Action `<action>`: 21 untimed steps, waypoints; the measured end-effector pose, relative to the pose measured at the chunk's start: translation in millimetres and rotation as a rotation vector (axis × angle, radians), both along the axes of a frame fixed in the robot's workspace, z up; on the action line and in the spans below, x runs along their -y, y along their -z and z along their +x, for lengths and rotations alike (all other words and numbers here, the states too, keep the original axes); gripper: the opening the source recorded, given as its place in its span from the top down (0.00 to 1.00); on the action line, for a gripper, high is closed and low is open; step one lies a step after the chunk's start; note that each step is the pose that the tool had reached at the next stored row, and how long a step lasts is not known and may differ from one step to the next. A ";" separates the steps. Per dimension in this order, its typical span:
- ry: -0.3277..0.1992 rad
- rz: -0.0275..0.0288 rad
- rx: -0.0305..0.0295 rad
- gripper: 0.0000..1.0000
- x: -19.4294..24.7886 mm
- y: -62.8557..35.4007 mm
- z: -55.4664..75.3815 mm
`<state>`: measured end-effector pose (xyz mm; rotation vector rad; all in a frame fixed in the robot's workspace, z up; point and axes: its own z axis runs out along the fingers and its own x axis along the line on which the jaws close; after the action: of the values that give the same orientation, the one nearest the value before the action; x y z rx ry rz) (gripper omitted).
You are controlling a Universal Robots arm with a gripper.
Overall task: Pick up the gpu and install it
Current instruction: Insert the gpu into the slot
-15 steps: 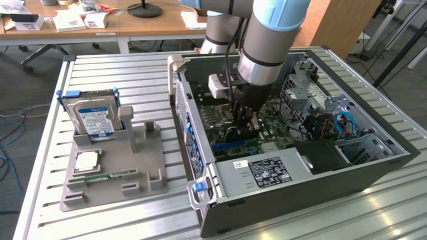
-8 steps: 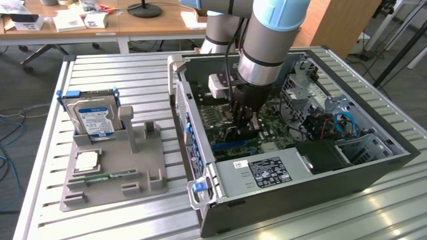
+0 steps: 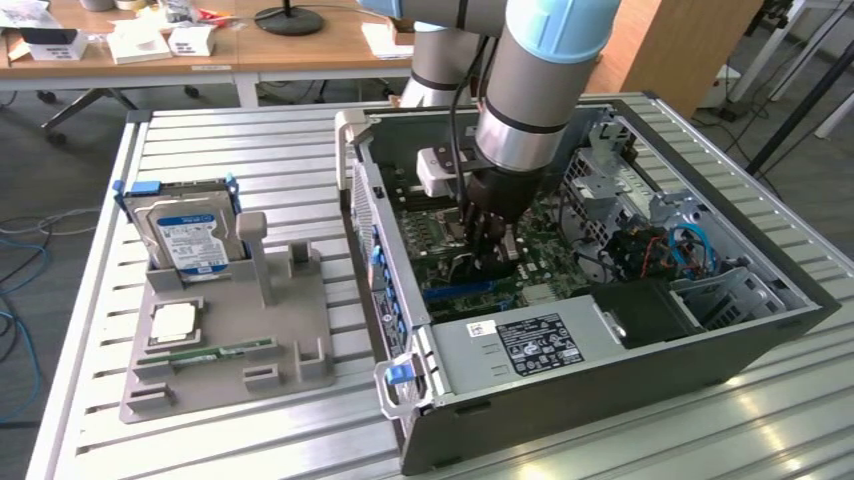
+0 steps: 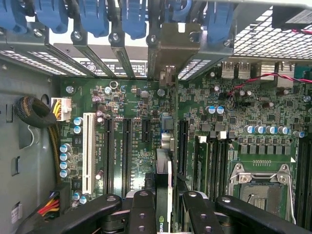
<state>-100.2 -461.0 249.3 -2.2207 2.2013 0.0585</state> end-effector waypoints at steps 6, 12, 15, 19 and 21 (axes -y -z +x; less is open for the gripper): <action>0.000 0.0003 0.0003 0.74 0.0 -0.1 -0.1; 0.000 0.0001 0.0027 0.74 -0.1 -0.8 -2.3; 0.000 0.0000 0.0028 0.74 0.0 -0.8 -2.4; 0.010 -0.0001 0.0026 0.74 0.0 -0.8 -2.4; 0.015 0.0000 0.0027 0.74 0.0 -0.7 -2.4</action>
<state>-102.6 -460.9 250.0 -2.2024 2.2166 0.0553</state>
